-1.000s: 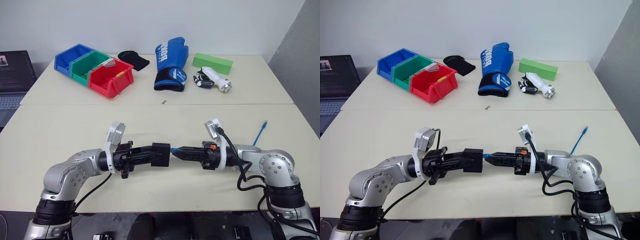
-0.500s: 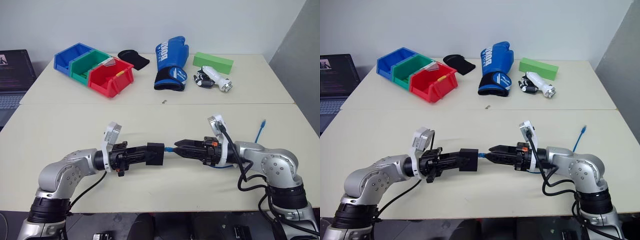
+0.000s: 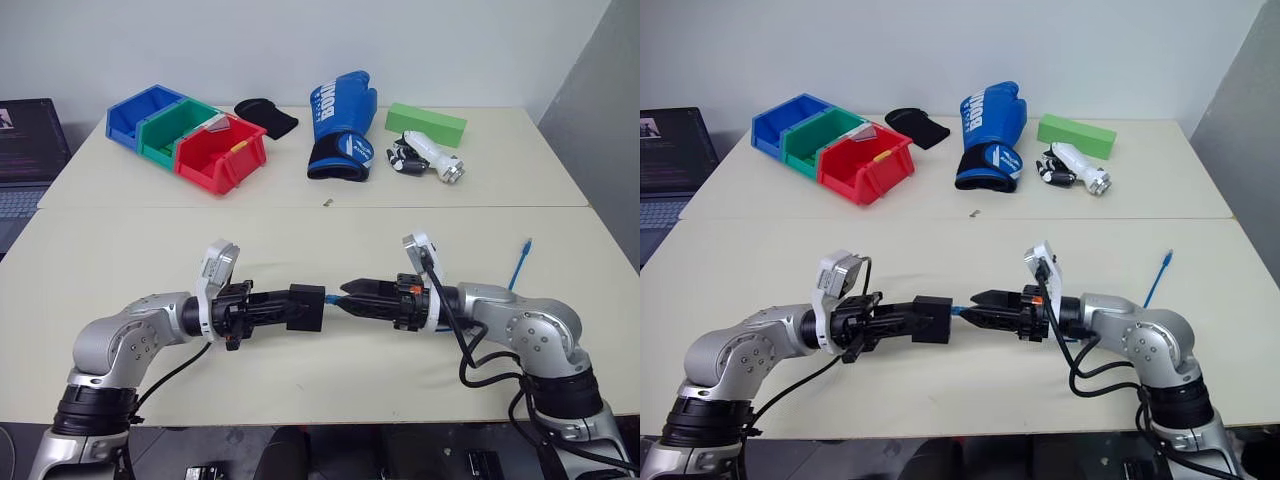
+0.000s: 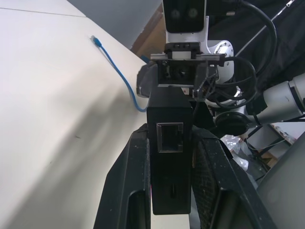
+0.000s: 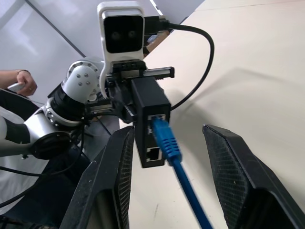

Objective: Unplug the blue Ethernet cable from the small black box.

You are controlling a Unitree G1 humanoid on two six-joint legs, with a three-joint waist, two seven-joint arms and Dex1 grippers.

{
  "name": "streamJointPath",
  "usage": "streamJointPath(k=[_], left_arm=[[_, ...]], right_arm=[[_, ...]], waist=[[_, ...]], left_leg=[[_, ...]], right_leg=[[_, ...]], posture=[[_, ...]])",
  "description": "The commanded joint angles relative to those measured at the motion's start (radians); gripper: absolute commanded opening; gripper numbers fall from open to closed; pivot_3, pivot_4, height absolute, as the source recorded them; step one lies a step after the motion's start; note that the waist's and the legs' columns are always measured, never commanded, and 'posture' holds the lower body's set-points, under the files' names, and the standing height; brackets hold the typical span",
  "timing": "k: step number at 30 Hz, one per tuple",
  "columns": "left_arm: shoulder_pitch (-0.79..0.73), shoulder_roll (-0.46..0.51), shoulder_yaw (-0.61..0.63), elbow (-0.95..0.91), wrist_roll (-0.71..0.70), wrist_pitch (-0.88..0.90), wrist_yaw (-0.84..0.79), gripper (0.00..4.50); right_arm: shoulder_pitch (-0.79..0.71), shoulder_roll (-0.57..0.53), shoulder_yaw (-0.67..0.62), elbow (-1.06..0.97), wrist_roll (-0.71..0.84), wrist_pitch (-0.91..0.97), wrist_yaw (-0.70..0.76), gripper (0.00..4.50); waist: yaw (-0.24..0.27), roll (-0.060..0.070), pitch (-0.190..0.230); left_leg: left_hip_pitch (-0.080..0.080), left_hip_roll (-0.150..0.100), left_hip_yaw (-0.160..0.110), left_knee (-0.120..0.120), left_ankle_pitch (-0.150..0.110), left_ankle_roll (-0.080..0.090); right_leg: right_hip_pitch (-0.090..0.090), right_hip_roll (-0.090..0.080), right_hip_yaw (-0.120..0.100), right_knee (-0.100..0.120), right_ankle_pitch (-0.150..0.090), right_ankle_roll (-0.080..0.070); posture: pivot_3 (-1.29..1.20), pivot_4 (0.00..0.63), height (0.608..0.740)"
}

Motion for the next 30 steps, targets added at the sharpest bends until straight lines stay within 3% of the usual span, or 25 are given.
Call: streamJointPath(k=[1,29,30], left_arm=[[-0.015,0.008,0.014,0.0,-0.003,-0.013,-0.017,0.77],[-0.022,-0.018,-0.005,-0.02,0.002,-0.01,0.02,0.77],[-0.022,-0.017,-0.006,-0.022,0.003,-0.011,0.019,0.77]], right_arm=[[-0.019,0.017,0.006,-0.014,0.008,-0.014,0.018,2.39],[-0.022,0.036,0.017,-0.01,0.007,0.021,0.0,2.39],[-0.022,0.037,0.017,-0.011,0.009,0.025,-0.001,2.21]], waist=[[0.0,0.0,0.0],[0.0,0.0,0.0],[0.0,0.0,0.0]], left_leg=[[0.0,0.0,0.0,0.0,0.0,0.0],[0.0,0.0,0.0,0.001,0.0,0.0],[0.0,0.0,0.0,0.001,0.0,0.0]], right_leg=[[0.0,0.0,0.0,0.0,0.0,0.0],[0.0,0.0,0.0,0.001,0.0,0.0],[0.0,0.0,0.0,0.001,0.0,0.0]], posture=[[0.0,0.15,0.74],[0.0,0.15,0.74],[0.0,0.15,0.74]])
